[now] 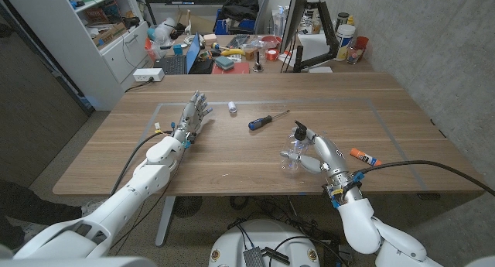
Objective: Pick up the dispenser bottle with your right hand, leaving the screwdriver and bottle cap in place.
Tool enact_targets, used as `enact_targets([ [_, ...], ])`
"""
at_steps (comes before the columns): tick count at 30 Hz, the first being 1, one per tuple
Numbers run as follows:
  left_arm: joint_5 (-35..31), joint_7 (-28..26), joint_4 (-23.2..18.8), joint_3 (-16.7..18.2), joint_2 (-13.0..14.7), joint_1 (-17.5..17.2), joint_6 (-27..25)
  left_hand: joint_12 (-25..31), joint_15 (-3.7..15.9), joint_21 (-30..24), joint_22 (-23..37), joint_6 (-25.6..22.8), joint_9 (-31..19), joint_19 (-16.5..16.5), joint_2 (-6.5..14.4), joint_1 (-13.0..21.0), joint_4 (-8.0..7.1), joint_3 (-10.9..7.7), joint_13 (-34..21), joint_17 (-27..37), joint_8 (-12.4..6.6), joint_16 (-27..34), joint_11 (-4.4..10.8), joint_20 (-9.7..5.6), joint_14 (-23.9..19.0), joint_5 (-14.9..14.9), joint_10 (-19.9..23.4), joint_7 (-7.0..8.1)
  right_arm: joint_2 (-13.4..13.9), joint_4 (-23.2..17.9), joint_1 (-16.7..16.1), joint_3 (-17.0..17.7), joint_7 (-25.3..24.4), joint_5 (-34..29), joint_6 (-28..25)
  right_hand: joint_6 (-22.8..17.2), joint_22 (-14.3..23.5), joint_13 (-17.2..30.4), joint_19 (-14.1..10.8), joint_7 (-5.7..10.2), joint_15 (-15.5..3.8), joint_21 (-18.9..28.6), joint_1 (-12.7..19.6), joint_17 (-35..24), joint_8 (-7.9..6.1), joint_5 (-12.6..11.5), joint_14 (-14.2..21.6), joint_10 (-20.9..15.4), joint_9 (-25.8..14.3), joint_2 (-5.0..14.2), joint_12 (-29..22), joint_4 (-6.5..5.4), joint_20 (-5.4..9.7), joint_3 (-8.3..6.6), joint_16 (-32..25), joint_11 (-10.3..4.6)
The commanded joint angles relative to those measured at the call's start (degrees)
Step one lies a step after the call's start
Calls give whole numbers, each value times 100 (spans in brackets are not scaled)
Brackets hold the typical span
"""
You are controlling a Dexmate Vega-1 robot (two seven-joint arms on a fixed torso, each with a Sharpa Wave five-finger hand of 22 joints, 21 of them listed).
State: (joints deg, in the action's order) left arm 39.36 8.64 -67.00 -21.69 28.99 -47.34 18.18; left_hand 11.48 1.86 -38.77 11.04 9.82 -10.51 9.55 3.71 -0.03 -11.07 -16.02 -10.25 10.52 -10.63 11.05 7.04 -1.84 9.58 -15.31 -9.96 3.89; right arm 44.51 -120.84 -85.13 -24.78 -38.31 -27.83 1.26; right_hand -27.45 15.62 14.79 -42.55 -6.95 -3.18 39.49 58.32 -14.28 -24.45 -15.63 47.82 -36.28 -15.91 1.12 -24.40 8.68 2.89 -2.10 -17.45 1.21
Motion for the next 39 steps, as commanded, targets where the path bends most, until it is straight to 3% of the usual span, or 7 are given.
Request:
enact_targets([
  [1, 3, 97, 162, 0, -14, 87, 51, 13, 296, 9, 14, 1186, -25, 1325, 635, -30, -12, 13, -31, 24, -39, 10, -22, -484, 1199, -37, -1078, -21, 99, -114, 140, 35, 282, -160, -110, -1334, 42, 38, -128, 997, -997, 85, 794, -30, -48, 26, 337, -565, -43, 833, -60, -190, 930, -574, 10, -515],
  [13, 14, 88, 161, 15, -10, 59, 47, 11, 303, 11, 14, 1191, -25, 1327, 634, -29, -11, 29, -31, 24, -36, 8, -33, -487, 1202, -43, -1083, -17, 218, -140, 245, 141, 438, -126, 17, -1402, 73, 72, -94, 989, -1001, 188, 818, -74, -122, 56, 431, -624, -82, 831, -91, -203, 930, -586, 3, -504],
  [39, -27, -101, -161, 23, 87, -104, -37, 9, 296, 14, 13, 1192, -25, 1329, 638, -25, -9, 57, -31, 23, -36, 8, -19, -483, 1203, -56, -1089, -21, 190, -120, 247, 440, 181, -216, 359, -1422, 112, 120, -53, 993, -1005, 339, 880, -125, -188, 85, 512, -663, -124, 848, -115, -209, 926, -622, 19, -517],
])
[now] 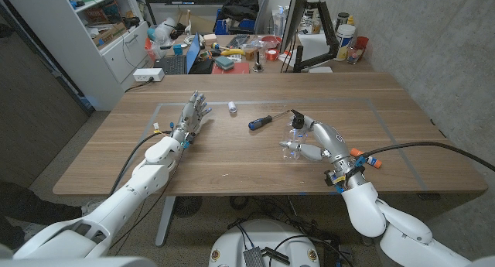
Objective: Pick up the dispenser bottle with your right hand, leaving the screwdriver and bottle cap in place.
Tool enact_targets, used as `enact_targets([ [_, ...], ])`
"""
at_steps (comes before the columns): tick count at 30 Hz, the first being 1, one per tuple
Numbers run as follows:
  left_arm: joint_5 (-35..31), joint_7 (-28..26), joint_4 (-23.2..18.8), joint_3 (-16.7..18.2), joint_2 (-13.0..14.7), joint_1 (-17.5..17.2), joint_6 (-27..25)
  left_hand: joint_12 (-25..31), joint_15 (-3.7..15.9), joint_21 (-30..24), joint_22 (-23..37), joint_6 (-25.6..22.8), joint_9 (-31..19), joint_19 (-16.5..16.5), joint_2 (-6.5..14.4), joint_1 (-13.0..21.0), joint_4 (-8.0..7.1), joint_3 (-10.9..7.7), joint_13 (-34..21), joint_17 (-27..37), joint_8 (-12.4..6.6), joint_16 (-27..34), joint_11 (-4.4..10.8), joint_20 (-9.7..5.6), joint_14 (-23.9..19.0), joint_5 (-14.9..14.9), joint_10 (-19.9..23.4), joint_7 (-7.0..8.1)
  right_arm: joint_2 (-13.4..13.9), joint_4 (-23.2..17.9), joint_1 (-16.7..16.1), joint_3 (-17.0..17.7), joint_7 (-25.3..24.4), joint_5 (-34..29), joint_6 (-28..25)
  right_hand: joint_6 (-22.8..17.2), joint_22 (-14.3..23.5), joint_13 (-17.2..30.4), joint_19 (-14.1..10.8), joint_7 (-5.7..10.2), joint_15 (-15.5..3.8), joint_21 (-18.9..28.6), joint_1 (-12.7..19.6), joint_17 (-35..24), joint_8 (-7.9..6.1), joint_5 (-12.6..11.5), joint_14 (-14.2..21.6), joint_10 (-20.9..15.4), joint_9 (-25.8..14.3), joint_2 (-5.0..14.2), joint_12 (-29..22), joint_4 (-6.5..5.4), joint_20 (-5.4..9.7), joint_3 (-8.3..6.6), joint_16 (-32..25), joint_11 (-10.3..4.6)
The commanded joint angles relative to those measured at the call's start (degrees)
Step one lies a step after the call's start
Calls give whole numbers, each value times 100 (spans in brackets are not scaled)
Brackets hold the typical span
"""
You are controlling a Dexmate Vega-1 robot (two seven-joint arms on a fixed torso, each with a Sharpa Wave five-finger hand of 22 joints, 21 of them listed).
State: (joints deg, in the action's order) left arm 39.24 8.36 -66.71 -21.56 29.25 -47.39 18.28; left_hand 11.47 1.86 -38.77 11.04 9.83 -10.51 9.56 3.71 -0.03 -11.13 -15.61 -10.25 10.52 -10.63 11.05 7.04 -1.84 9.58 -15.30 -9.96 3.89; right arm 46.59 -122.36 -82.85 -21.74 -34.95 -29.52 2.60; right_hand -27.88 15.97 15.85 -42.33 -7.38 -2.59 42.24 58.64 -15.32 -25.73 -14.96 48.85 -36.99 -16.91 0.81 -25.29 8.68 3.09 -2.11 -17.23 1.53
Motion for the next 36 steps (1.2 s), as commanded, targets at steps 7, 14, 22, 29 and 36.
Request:
enact_targets([
  [7, -15, -108, -251, 18, 80, -129, -55, 11, 301, 15, 12, 1189, -25, 1329, 639, -23, -2, 23, -31, 23, -38, 8, -43, -483, 1202, -61, -1084, -21, -38, 15, -2, 232, -214, -88, 251, -1397, 86, 29, -45, 1036, -1066, 101, 861, -36, -80, 26, 425, -620, -30, 883, -39, -215, 903, -633, 3, -545],
  [14, -16, -137, -295, 18, 93, -156, -66, 10, 301, 17, 12, 1192, -24, 1330, 640, -22, -2, 29, -31, 22, -36, 7, -18, -484, 1205, -65, -1088, -19, -67, 51, 12, 273, -267, -115, 341, -1391, 94, 41, -31, 1040, -1068, 136, 877, -50, -94, 33, 443, -621, -42, 883, -42, -215, 903, -643, 5, -556],
  [22, -20, -146, -311, 12, 94, -166, -65, 11, 299, 18, 12, 1196, -24, 1331, 641, -22, -2, 37, -31, 22, -35, 6, -13, -483, 1208, -70, -1085, -19, -116, 81, 40, 329, -341, -133, 434, -1479, 106, 64, -1, 1043, -1067, 205, 903, -91, -148, 47, 540, -665, -42, 880, -66, -219, 905, -661, -20, -560],
  [29, -26, -155, -321, 5, 95, -169, -69, 9, 295, 18, 12, 1191, -24, 1330, 641, -22, -2, 43, -31, 22, -37, 6, -17, -483, 1205, -73, -1089, -18, -190, 108, 77, 365, -439, -178, 489, -1519, 114, 80, 14, 1052, -1072, 254, 928, -112, -178, 55, 587, -714, -42, 873, -90, -214, 902, -672, -27, -553],
  [36, -36, -162, -339, 2, 103, -176, -69, 9, 297, 19, 12, 1187, -24, 1329, 643, -22, -3, 48, -31, 22, -39, 7, -27, -482, 1204, -76, -1090, -20, -237, 132, 102, 402, -506, -215, 534, -1519, 123, 98, 28, 1059, -1070, 308, 955, -134, -192, 61, 625, -726, -40, 864, -99, -208, 900, -682, -28, -555],
])
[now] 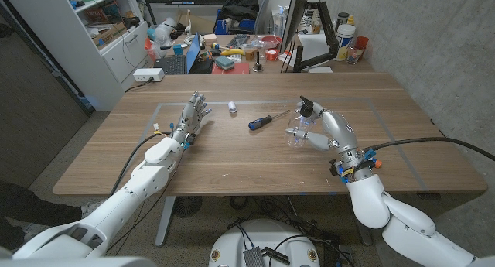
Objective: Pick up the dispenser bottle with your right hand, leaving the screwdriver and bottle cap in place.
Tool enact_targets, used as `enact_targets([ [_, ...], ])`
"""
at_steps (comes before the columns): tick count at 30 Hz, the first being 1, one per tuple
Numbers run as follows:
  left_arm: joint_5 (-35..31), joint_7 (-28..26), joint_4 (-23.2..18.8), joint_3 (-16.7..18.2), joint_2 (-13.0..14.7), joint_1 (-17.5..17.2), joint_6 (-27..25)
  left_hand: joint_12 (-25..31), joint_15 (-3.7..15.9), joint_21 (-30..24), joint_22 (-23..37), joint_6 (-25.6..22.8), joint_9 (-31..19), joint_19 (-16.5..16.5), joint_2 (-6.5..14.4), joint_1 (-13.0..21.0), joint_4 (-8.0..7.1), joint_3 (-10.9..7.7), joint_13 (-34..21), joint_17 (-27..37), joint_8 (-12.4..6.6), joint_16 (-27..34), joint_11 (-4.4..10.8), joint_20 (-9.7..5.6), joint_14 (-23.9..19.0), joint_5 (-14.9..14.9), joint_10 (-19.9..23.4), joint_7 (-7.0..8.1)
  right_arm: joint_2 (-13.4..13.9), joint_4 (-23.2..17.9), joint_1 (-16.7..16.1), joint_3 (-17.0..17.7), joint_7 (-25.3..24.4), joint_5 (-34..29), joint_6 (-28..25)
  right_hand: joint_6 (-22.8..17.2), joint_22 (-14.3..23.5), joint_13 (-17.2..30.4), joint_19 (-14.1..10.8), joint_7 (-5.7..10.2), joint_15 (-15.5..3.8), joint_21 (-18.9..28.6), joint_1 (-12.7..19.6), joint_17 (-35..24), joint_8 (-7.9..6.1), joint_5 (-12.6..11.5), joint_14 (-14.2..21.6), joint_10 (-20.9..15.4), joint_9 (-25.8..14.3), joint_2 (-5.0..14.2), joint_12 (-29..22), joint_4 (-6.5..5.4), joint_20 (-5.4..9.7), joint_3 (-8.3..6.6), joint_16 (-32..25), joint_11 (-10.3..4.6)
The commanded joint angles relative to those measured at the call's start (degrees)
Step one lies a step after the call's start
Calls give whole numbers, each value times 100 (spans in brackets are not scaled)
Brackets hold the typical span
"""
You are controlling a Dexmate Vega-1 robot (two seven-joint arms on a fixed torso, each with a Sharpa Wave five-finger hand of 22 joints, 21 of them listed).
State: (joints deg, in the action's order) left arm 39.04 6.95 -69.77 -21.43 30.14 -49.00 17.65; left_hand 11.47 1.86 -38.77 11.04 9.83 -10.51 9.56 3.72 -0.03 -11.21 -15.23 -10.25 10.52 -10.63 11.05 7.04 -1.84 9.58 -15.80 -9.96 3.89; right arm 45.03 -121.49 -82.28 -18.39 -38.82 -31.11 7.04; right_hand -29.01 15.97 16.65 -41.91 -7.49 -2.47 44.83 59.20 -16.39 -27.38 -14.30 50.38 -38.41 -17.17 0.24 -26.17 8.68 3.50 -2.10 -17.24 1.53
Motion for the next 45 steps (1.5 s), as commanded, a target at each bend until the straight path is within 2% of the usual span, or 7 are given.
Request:
enact_targets([
  [1, -13, -24, -36, -9, 13, -16, -6, 11, 298, 18, 12, 1187, -25, 1326, 643, -22, 5, 10, -31, 22, -39, 7, -33, -481, 1203, -27, -1085, -20, -86, 52, 49, 73, -129, -50, 106, -1411, 124, 20, -13, 1067, -1081, 56, 900, -29, -30, -3, 473, -591, -13, 922, -14, -208, 860, -683, -26, -558],
  [28, -36, -121, -169, -7, 52, -79, -44, 9, 297, 22, 12, 1189, -25, 1328, 645, -22, 5, 31, -31, 21, -37, 7, -31, -477, 1204, -40, -1088, -22, -245, 169, 184, 169, -399, -174, 374, -1416, 146, 78, 80, 1083, -1083, 220, 946, -97, -83, 22, 524, -630, -20, 932, -44, -225, 863, -718, 0, -566],
  [45, -71, -177, -266, -26, 72, -115, -69, 9, 300, 24, 12, 1187, -25, 1329, 643, -24, 5, 48, -31, 21, -38, 7, -28, -480, 1204, -46, -1088, -25, -304, 104, 198, 317, -545, -283, 414, -1482, 153, 116, 111, 1091, -1085, 337, 986, -154, -146, 37, 615, -695, -27, 900, -79, -214, 856, -725, -16, -565],
])
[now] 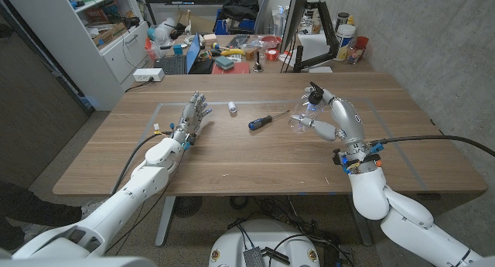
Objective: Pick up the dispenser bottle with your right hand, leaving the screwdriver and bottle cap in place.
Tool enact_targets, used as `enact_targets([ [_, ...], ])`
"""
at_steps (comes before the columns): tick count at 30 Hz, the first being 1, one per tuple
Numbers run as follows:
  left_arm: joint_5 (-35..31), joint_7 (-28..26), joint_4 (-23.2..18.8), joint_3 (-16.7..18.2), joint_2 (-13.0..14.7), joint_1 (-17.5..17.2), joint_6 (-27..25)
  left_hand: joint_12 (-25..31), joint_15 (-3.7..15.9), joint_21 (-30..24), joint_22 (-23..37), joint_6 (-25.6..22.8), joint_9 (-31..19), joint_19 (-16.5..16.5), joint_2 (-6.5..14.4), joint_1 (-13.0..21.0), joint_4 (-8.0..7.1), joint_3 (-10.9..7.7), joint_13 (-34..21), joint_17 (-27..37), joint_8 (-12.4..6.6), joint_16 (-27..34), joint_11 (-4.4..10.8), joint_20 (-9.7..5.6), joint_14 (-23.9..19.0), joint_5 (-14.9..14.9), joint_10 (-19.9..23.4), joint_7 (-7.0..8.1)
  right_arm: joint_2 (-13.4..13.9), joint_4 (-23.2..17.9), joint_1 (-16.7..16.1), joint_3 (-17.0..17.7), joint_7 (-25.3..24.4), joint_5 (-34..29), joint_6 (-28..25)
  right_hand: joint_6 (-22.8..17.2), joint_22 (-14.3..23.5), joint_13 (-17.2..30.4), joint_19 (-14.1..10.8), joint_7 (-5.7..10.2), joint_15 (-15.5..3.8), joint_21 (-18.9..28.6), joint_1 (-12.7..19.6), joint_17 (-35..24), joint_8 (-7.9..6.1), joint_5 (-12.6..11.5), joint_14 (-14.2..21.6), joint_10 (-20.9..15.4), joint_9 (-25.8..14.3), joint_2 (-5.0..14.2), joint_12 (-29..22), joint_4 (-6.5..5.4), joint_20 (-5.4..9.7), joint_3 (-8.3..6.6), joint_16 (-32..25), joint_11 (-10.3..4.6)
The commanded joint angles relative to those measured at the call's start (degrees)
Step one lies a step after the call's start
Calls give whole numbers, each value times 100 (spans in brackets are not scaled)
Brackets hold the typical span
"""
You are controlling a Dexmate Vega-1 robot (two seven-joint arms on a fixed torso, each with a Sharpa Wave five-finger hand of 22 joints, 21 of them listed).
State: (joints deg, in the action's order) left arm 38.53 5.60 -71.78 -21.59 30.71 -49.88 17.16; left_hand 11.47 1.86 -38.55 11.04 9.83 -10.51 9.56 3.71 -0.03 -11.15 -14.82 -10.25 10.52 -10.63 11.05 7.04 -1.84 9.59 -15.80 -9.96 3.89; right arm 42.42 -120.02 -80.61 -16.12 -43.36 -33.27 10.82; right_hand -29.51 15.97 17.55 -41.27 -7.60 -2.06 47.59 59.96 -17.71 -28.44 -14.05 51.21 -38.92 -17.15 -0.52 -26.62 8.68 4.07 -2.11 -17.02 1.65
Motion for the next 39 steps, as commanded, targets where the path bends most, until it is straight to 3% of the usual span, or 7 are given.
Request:
enact_targets([
  [1, -23, -49, -71, -9, 16, -33, -18, 8, 299, 2, 12, 1187, -25, 1330, 643, -24, -1, 8, -31, 21, -38, 6, -11, -484, 1206, -47, -1091, -20, -32, -39, 40, 98, -91, -75, 57, -1427, 153, 27, 47, 1092, -1126, 67, 912, -24, -39, 12, 536, -644, -28, 976, -35, -214, 798, -726, -38, -569],
  [39, -30, -110, -179, -7, 39, -106, -19, 9, 302, 6, 12, 1191, -25, 1327, 645, -24, -1, 37, -31, 21, -36, 5, -31, -481, 1207, -61, -1089, -20, -161, 59, 240, 141, -213, -180, 200, -1471, 148, 97, 138, 1112, -1130, 264, 955, -106, -110, 18, 604, -707, -28, 945, -73, -214, 793, -725, -20, -579],
])
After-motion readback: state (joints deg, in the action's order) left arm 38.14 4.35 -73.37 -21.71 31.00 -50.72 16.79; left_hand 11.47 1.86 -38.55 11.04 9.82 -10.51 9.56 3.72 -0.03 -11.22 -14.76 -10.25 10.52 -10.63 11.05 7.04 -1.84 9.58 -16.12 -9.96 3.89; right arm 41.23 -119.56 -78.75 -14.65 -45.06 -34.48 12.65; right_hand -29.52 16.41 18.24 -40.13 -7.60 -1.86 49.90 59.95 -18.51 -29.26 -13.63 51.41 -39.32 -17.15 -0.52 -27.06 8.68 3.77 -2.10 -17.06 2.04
